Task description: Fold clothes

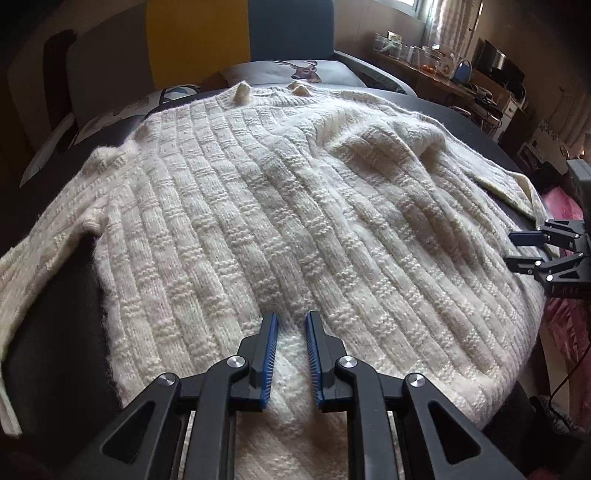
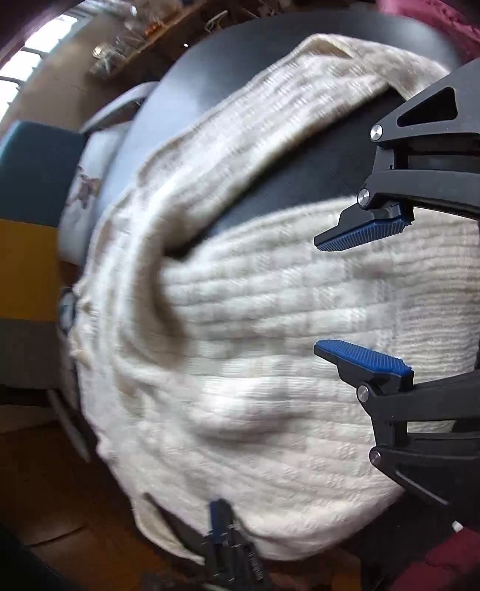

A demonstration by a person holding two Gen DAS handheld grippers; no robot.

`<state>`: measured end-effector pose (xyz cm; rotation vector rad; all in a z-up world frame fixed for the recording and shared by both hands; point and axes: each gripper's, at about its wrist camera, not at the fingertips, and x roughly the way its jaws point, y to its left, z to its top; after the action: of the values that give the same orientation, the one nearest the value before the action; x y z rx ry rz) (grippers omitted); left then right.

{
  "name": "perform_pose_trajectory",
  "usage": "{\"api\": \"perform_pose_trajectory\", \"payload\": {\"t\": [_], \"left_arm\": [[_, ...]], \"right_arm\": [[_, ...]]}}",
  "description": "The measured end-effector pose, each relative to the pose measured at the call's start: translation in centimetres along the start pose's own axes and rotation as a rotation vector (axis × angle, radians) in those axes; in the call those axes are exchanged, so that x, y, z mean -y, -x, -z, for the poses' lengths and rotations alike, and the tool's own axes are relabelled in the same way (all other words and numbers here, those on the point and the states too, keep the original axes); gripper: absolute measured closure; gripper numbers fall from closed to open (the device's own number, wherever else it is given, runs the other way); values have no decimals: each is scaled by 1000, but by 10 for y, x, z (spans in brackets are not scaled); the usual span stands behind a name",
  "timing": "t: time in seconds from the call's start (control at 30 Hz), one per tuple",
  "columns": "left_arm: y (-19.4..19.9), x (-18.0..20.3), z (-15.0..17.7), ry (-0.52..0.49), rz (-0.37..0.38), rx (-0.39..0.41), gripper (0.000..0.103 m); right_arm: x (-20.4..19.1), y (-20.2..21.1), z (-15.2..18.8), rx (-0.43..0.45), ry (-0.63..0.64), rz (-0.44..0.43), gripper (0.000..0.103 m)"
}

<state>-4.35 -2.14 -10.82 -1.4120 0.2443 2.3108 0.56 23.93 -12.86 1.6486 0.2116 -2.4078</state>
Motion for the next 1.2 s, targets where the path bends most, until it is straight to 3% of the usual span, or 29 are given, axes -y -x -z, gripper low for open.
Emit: {"api": "perform_pose_trajectory", "payload": {"t": [0.1, 0.2, 0.3, 0.37, 0.43, 0.5, 0.7, 0.8, 0.87, 1.03, 1.2], "left_arm": [[-1, -7, -4, 32, 40, -28, 85], [7, -18, -15, 114, 150, -48, 86], [29, -34, -48, 162, 286, 33, 86], [38, -44, -83, 186, 360, 86, 84], [39, -53, -127, 197, 413, 134, 82], [25, -58, -171, 189, 439, 149, 79], [-59, -57, -267, 176, 481, 49, 77], [-107, -57, -292, 209, 513, -31, 76], [-136, -57, -305, 216, 528, -96, 76], [-189, -61, -315, 237, 583, -220, 75], [-206, -62, -314, 245, 656, -257, 74]], "right_arm": [[3, 3, 21, -17, -82, -28, 51], [4, 8, 38, -11, -96, -35, 48], [10, 18, 35, -19, -146, -103, 48], [14, 31, 21, 51, -159, -148, 43], [17, 40, -3, 132, -164, -180, 26], [18, 43, -33, 212, -172, -215, 22], [20, 16, -127, 271, -119, -253, 22], [21, -1, -173, 285, -83, -268, 22], [27, -25, -188, 245, -83, -277, 22], [35, -71, -179, 182, -133, -315, 22], [35, -69, -164, 256, -133, -337, 17]]}}
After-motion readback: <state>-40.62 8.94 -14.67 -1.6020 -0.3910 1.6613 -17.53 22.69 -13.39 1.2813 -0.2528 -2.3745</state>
